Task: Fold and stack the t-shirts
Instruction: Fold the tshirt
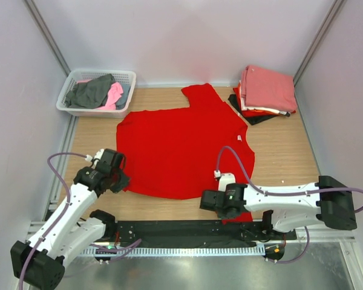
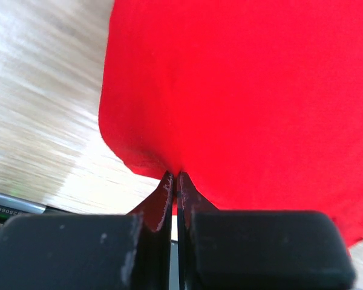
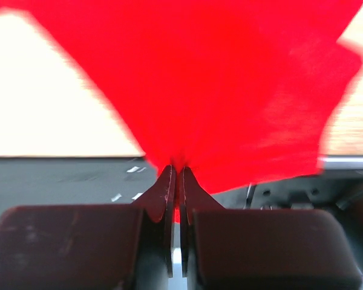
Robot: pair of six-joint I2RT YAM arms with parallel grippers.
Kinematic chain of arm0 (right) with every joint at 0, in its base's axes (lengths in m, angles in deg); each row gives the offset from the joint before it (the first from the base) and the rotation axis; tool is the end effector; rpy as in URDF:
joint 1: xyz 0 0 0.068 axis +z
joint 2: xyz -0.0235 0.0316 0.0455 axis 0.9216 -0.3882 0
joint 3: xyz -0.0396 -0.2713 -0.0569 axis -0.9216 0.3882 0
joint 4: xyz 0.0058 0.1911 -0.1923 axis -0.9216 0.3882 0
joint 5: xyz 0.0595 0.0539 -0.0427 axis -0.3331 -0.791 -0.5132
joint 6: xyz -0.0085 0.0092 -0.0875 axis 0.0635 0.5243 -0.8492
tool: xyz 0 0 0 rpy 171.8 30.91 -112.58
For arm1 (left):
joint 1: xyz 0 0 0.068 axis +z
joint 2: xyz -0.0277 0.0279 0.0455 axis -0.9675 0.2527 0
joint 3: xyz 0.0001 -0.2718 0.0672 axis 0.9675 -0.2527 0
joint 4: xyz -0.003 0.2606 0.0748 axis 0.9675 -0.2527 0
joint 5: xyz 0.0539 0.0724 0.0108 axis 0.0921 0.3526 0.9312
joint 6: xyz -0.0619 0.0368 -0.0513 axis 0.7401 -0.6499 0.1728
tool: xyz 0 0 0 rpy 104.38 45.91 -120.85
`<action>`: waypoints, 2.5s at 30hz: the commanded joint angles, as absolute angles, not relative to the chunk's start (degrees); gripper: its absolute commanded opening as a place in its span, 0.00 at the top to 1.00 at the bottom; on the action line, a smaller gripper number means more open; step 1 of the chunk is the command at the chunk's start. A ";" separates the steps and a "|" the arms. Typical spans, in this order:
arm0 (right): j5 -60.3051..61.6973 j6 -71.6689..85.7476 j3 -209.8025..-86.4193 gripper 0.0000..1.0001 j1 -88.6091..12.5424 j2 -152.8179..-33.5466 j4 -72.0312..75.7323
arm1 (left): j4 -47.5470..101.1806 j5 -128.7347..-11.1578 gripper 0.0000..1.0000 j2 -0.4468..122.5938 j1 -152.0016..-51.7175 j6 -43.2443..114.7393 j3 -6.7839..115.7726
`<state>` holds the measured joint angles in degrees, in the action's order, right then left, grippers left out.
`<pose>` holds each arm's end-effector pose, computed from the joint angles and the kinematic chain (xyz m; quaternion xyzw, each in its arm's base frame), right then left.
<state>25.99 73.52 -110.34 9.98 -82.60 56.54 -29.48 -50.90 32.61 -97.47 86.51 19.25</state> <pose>0.0638 0.1724 0.1334 -0.0304 0.9875 -0.0218 0.1529 0.1560 -0.0475 0.1904 -0.3535 0.9041 -0.0815 0.2261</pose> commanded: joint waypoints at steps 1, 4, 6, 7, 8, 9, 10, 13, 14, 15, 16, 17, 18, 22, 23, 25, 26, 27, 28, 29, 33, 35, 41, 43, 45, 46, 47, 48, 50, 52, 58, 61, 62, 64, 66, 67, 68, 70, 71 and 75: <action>32.59 69.23 -123.06 0.99 9.05 -83.55 64.78 | -31.80 -52.02 1.00 33.48 -97.68 82.36 25.03; 34.79 62.30 -130.54 0.99 4.83 -86.27 66.55 | -31.89 -53.41 1.00 35.14 -97.60 79.81 27.58; 36.28 56.16 -133.90 0.99 0.18 -88.73 67.17 | -31.80 -54.03 1.00 37.25 -97.60 77.88 28.90; 36.55 53.43 -136.96 0.99 -1.14 -89.44 66.74 | -31.63 -54.30 1.00 38.30 -97.60 77.26 29.52; 36.98 51.05 -138.55 0.99 -2.72 -90.49 66.65 | -31.62 -54.48 1.00 39.27 -97.51 76.47 30.91; 38.21 49.02 -140.22 0.99 -5.26 -91.72 66.73 | -31.54 -54.56 1.00 40.32 -97.42 75.68 31.62; 38.83 44.04 -143.63 0.99 -6.50 -93.99 67.26 | -31.45 -54.83 1.00 42.95 -97.33 73.93 32.41; 42.42 37.61 -150.23 0.99 -10.10 -98.91 69.27 | -31.54 -55.18 1.00 48.40 -96.63 71.11 36.19; 42.79 35.93 -151.39 0.99 -10.82 -99.63 69.20 | -31.54 -55.27 1.00 49.81 -95.93 69.54 37.16; 43.14 34.60 -152.45 0.99 -11.87 -100.34 69.02 | -31.62 -55.27 1.00 50.96 -95.49 68.56 39.00; 42.97 33.46 -154.20 0.99 -13.70 -101.04 68.41 | -31.62 -55.09 1.00 51.93 -95.05 67.86 39.88; 42.79 31.01 -154.91 0.99 -14.85 -101.74 67.88 | -31.45 -55.18 1.00 53.68 -94.09 66.54 40.59; 42.70 30.12 -156.31 0.99 -15.91 -102.27 67.18 | -31.36 -55.01 1.00 54.48 -93.65 66.01 42.16; 42.61 25.81 -159.65 0.99 -21.09 -103.86 65.42 | -31.19 -54.48 1.00 58.87 -90.84 63.72 45.33; 42.01 23.80 -160.19 0.99 -21.54 -104.38 64.98 | -31.10 -54.48 1.00 60.53 -90.48 63.11 45.86; 41.04 22.12 -161.33 0.99 -23.38 -105.09 63.31 | -30.83 -53.87 1.00 61.78 -89.69 62.58 47.00; 39.81 20.37 -161.94 0.99 -24.00 -105.70 62.09 | -30.66 -53.51 1.00 63.26 -89.08 62.32 47.27; 39.45 19.74 -162.21 0.99 -24.44 -106.05 61.73 | -30.66 -53.51 1.00 63.80 -89.07 62.14 47.54; 39.10 19.13 -162.56 0.99 -25.05 -106.40 61.29 | -30.31 -53.42 1.00 64.50 -88.37 62.05 47.80; 38.66 18.60 -162.91 0.99 -25.93 -106.84 60.85 | -30.22 -53.42 1.00 65.11 -88.02 61.96 48.15; 36.47 15.53 -164.14 0.99 -28.30 -109.74 58.39 | -29.43 -53.25 1.00 68.88 -86.35 61.26 49.21; 35.67 14.64 -164.41 0.99 -29.10 -110.97 57.60 | -29.25 -53.16 1.00 70.47 -86.00 61.08 50.00; 34.53 11.39 -167.74 0.99 -31.65 -116.32 55.22 | -28.72 -53.42 1.00 76.27 -85.03 60.99 51.84; 34.61 10.51 -169.76 0.99 -32.70 -118.09 54.69 | -28.64 -53.42 1.00 77.86 -84.59 60.99 52.98; 34.09 9.28 -172.13 0.99 -33.41 -121.25 54.17 | -28.90 -53.34 1.00 80.58 -84.15 60.64 54.56; 33.74 8.76 -173.01 0.99 -34.11 -122.57 53.90 | -29.16 -53.34 1.00 81.63 -83.98 60.47 55.01; 33.91 7.62 -174.07 0.99 -34.37 -124.93 53.99 | -29.16 -53.25 0.99 83.91 -83.80 59.94 55.45; 33.91 7.43 -175.91 0.97 -34.90 -126.52 53.55 | -29.25 -53.33 0.93 85.06 -83.62 59.85 56.06; 34.96 7.17 -178.72 0.74 -36.65 -129.42 54.16 | -29.60 -53.51 0.85 87.43 -82.66 59.50 57.82; 36.54 7.52 -183.29 0.47 -38.15 -134.17 55.22 | -30.30 -53.34 0.78 89.29 -82.04 59.24 58.87; 43.23 11.99 -183.68 0.11 -41.76 -131.32 56.81 | -32.06 -49.65 0.28 80.88 -82.39 58.62 58.97; 39.81 16.28 -172.26 0.04 -42.99 -120.18 51.46 | -32.24 -48.85 0.25 74.82 -82.39 59.40 55.20; 38.15 17.70 -169.01 0.03 -43.51 -116.73 50.22 | -31.80 -49.37 0.25 73.22 -82.39 60.02 53.45; 30.80 22.78 -158.65 0.01 -45.87 -107.09 46.36 | -29.70 -52.88 0.25 68.14 -82.39 62.38 47.39; 25.15 26.49 -147.00 0.00 -48.25 -100.99 41.45 | -26.64 -56.56 0.26 64.87 -82.39 64.50 40.56; 22.08 28.16 -143.09 0.01 -50.87 -97.57 39.86 | -25.31 -57.63 0.26 63.55 -82.39 65.64 38.25; 17.78 31.65 -139.31 0.02 -52.47 -92.48 37.23 | -23.82 -58.60 0.26 61.10 -82.39 67.57 36.14; 14.42 34.31 -130.34 0.03 -56.41 -88.15 35.54 | -19.86 -60.36 0.27 59.50 -82.39 69.33 30.35; 12.40 35.72 -125.96 0.07 -57.22 -85.43 34.31 | -17.85 -60.80 0.27 59.15 -82.39 70.65 28.75; 9.41 37.40 -118.30 0.15 -59.86 -82.25 32.55 | -14.76 -60.63 0.27 59.23 -82.39 72.76 24.70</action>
